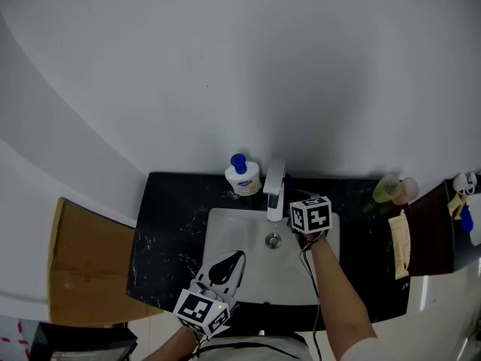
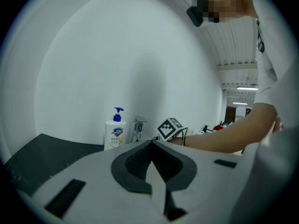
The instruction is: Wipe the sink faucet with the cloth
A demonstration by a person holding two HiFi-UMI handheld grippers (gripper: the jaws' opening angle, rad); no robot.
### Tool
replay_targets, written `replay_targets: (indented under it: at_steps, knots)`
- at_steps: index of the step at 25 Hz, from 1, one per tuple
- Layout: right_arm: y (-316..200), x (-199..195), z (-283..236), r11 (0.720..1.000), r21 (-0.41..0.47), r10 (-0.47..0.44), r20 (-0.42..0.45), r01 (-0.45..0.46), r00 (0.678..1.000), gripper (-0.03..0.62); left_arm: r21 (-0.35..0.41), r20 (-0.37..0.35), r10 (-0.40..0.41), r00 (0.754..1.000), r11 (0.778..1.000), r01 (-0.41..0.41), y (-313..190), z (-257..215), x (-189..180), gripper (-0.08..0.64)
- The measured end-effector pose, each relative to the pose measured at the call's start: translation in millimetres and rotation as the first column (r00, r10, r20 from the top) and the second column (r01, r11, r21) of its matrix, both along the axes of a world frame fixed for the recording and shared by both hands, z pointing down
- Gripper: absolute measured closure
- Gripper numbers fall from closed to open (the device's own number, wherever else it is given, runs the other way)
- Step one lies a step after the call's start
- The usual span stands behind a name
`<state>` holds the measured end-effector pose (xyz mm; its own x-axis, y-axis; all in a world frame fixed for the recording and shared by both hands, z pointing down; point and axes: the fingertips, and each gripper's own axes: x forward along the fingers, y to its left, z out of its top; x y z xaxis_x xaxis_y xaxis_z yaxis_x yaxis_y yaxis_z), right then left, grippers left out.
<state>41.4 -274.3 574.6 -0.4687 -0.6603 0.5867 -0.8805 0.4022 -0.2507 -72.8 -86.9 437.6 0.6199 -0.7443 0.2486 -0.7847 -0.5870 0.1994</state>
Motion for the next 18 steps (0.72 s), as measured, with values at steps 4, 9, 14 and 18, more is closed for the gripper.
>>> replay_targets:
  at_steps: [4, 9, 14, 18]
  knots:
    - [3, -2, -6, 0.998, 0.053, -0.020, 0.042, 0.018, 0.999, 0.545, 0.005, -0.002, -0.004, 1.000, 1.000, 0.004, 0, -1, -1, 0.558]
    - [2, 14, -72, 0.969, 0.240, -0.010, 0.307, -0.067, 0.952, 0.545, 0.005, -0.005, -0.005, 1.000, 1.000, 0.005, -1, 0, -3, 0.558]
    - [0, 6, -127, 0.932, 0.362, -0.105, 0.342, -0.027, 0.934, 0.545, 0.003, -0.002, -0.001, 1.000, 1.000, 0.001, -1, -3, -1, 0.558]
    - [-5, 5, -102, 0.950, 0.312, -0.081, 0.274, -0.009, 0.958, 0.545, 0.006, -0.005, 0.005, 1.000, 1.000, -0.004, -1, -1, -1, 0.558]
